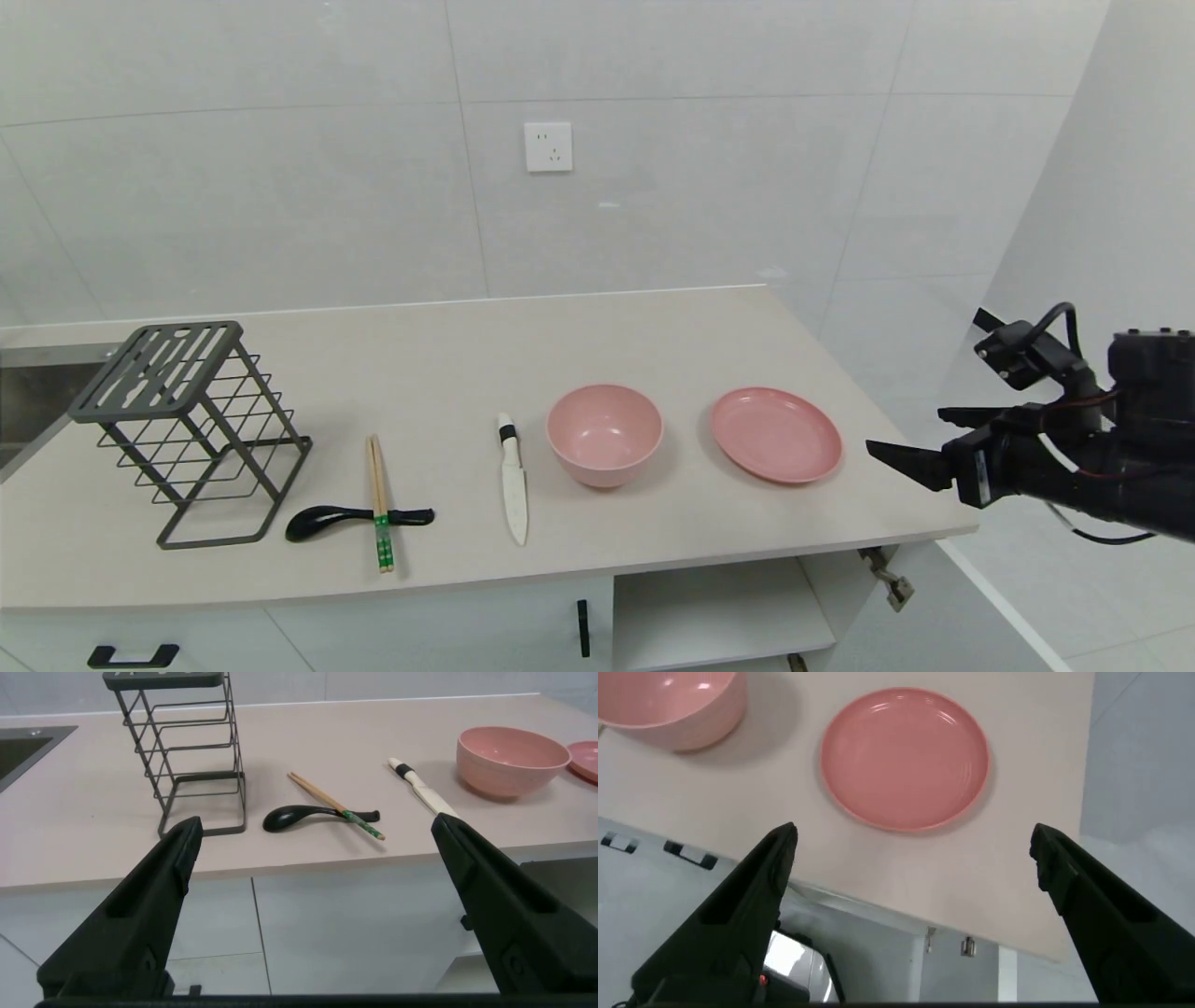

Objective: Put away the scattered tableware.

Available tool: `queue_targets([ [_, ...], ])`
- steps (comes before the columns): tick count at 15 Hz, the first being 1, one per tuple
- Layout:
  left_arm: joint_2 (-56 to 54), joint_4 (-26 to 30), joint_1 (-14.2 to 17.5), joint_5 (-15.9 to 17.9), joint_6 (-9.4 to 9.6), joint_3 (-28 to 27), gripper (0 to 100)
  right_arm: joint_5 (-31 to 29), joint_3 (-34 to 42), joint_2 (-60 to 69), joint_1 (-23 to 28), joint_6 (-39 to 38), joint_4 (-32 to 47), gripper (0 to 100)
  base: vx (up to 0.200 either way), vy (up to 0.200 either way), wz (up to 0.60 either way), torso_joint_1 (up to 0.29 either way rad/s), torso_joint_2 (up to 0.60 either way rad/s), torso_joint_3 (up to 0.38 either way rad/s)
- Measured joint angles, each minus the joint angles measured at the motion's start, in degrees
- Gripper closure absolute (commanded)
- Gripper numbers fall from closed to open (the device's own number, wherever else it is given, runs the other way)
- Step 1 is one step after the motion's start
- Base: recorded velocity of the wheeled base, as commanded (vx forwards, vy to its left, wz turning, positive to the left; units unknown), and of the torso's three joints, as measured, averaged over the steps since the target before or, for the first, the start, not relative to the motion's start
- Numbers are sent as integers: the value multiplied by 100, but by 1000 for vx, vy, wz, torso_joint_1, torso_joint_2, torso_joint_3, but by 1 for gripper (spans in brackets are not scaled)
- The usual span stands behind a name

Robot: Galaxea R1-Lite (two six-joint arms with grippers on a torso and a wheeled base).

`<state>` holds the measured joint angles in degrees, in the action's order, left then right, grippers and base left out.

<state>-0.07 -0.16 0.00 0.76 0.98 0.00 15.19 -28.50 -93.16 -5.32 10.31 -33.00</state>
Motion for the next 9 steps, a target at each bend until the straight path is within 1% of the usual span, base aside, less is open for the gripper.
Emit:
queue_targets([
  [4, 0, 0, -2, -5, -5, 0, 0, 16, -140, -733, 88, -200, -373, 0, 0, 0, 0, 0, 0, 0],
  [9, 0, 2, -5, -2, -5, 0, 0, 13, -236, -1541, 94, -202, -1057, 0, 0, 0, 0, 0, 0, 0],
])
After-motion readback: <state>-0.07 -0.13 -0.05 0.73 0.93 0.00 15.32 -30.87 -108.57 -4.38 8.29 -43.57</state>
